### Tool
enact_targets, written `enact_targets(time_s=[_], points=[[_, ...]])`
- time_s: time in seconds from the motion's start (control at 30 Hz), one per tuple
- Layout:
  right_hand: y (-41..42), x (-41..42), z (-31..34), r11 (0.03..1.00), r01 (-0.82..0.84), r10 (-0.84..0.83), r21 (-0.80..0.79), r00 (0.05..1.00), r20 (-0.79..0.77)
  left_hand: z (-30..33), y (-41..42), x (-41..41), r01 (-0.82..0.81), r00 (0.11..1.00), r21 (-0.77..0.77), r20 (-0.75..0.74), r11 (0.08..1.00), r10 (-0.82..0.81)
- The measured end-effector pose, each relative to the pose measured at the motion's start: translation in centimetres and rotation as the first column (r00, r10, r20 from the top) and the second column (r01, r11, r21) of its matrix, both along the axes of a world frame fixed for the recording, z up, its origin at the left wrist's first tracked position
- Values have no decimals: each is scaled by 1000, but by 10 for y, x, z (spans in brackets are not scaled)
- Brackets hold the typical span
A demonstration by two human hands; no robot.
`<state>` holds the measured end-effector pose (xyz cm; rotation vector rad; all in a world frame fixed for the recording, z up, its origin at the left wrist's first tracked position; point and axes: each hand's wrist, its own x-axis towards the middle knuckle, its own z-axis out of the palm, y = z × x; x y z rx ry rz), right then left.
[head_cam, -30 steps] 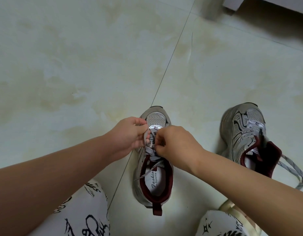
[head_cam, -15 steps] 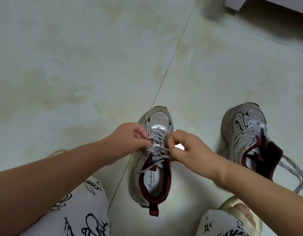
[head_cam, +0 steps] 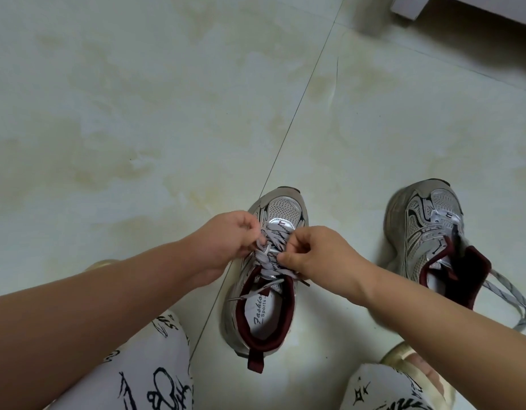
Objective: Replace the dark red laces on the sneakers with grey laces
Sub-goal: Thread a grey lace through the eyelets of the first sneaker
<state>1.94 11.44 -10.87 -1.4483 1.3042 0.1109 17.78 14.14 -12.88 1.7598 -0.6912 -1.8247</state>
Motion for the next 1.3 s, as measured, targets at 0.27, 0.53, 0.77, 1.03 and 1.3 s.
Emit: enact_targets(time_s=[0.27, 0.53, 0.77, 1.03, 1.3], points=[[-3, 8, -2, 992, 76, -71, 105, 996, -49, 3, -11, 2, -67, 971, 149, -219, 987, 99], [-3, 9, -5, 988, 131, -127, 81, 990, -53, -3, -7, 3, 21, 954, -72, 301, 997, 2], [3, 13, 3, 949, -210, 175, -236, 971, -160, 14, 3, -3, 383, 871, -279, 427, 881, -243], [13, -2, -8, 940, -115, 129, -320, 991, 23, 3, 4, -6, 474, 792, -170, 510, 864, -335], [15, -14, -6, 963, -41, 62, -267, 996, 69, -5, 12, -6, 430, 787, -169, 552, 887, -276]])
